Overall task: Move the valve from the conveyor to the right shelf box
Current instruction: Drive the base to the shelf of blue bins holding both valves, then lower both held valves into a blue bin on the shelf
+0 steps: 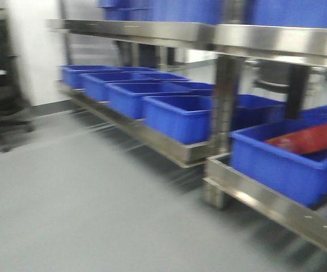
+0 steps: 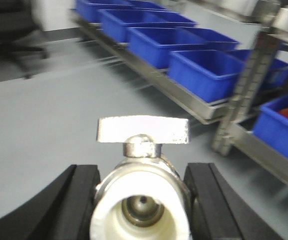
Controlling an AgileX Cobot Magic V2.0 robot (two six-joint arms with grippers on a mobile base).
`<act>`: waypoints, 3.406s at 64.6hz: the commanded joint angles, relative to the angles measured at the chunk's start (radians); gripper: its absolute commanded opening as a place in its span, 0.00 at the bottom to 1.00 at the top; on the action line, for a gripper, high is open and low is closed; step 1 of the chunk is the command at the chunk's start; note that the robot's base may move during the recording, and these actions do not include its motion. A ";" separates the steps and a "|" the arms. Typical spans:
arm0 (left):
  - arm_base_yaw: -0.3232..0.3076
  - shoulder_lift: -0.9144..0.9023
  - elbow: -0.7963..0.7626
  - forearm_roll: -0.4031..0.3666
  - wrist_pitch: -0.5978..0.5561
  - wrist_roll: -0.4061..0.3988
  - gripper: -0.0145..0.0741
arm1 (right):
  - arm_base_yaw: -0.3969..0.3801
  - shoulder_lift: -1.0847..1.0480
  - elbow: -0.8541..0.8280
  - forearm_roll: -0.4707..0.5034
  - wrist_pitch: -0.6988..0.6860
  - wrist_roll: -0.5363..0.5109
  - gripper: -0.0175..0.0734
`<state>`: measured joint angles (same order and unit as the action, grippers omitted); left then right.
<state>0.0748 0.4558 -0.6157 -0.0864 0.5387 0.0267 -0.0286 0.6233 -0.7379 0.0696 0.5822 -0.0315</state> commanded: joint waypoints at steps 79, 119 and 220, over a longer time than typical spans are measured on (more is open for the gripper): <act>0.001 -0.002 -0.008 -0.009 -0.058 0.000 0.04 | -0.001 -0.008 -0.011 -0.011 -0.075 -0.004 0.01; 0.001 -0.002 -0.008 -0.009 -0.058 0.000 0.04 | -0.001 -0.008 -0.011 -0.011 -0.075 -0.004 0.01; 0.001 -0.002 -0.008 -0.002 -0.063 0.000 0.04 | -0.001 -0.008 -0.011 -0.005 -0.077 -0.004 0.01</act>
<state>0.0748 0.4558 -0.6157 -0.0865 0.5325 0.0267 -0.0286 0.6233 -0.7379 0.0696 0.5822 -0.0315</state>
